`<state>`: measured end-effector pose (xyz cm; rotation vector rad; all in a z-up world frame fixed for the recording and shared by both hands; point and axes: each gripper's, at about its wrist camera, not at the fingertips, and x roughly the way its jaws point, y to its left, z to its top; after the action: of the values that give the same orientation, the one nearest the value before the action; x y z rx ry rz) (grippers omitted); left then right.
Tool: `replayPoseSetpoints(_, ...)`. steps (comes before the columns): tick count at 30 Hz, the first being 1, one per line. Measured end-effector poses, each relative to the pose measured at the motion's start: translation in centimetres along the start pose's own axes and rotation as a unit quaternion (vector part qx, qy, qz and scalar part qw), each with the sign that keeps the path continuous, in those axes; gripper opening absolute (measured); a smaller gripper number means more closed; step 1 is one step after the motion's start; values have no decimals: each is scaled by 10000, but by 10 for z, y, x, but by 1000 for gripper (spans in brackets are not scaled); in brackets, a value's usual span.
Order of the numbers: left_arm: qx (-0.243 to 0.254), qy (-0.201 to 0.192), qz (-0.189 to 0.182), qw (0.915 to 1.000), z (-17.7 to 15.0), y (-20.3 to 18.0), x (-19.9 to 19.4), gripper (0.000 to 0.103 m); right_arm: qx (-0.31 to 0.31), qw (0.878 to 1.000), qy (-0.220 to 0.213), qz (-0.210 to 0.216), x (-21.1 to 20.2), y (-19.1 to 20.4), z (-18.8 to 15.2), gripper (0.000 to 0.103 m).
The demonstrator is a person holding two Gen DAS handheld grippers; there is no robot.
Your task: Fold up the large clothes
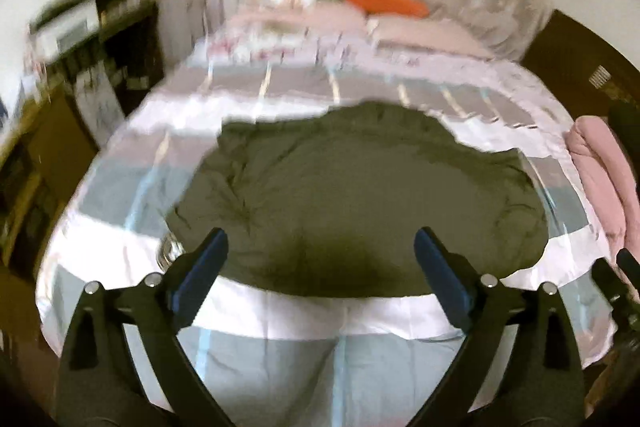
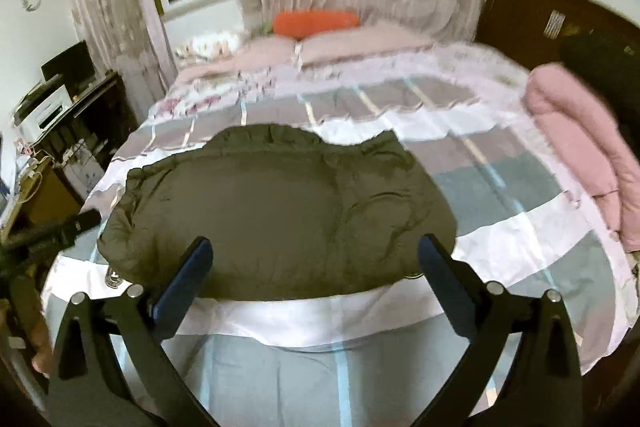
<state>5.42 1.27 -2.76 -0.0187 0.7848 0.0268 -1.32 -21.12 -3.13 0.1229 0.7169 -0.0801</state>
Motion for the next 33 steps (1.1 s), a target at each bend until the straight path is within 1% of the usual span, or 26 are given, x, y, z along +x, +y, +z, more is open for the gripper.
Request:
replayPoseSetpoints(2, 161, -294, 182, 9993, -5, -5, -14, 100, -153, 9999, 78, -5, 2, 7, -9, 102)
replayPoseSetpoints(4, 163, -522, 254, 9982, -15, -10, -32, 101, -265, 9995, 131, 103, 3, 15, -14, 102)
replayPoseSetpoints(6, 12, -644, 228, 9977, -24, -8, -44, 101, -362, 9993, 27, 75, 0, 22, -18, 102)
replayPoseSetpoints(8, -168, -746, 72, 9970, -33, -6, -56, 101, -481, 9987, -149, 22, -7, 30, -21, 102)
replayPoseSetpoints(10, -178, -852, 62, 9962, -38, -7, -62, 101, -621, 9977, -276, 51, -14, 39, -25, 102)
replayPoseSetpoints(12, -109, -1040, 108, 9945, -41, -10, -72, 101, -816, 9956, -447, 51, -20, 49, -29, 102)
replayPoseSetpoints(14, -58, -1146, 114, 9933, -44, -11, -78, 101, -928, 9943, -530, 42, -24, 54, -32, 102)
replayPoseSetpoints(16, -83, -1156, 154, 9931, -45, -9, -81, 101, -994, 9934, -579, 35, -25, 57, -33, 102)
replayPoseSetpoints(20, -194, -1019, 114, 9945, -47, -4, -78, 101, -932, 9943, -520, 34, -22, 56, -34, 102)
replayPoseSetpoints(25, -195, -1036, 272, 9941, -50, 0, -80, 101, -847, 9952, -475, 83, -21, 52, -31, 102)
replayPoseSetpoints(33, -65, -1054, 186, 9942, -53, -3, -83, 101, -849, 9952, -482, 69, -21, 50, -31, 102)
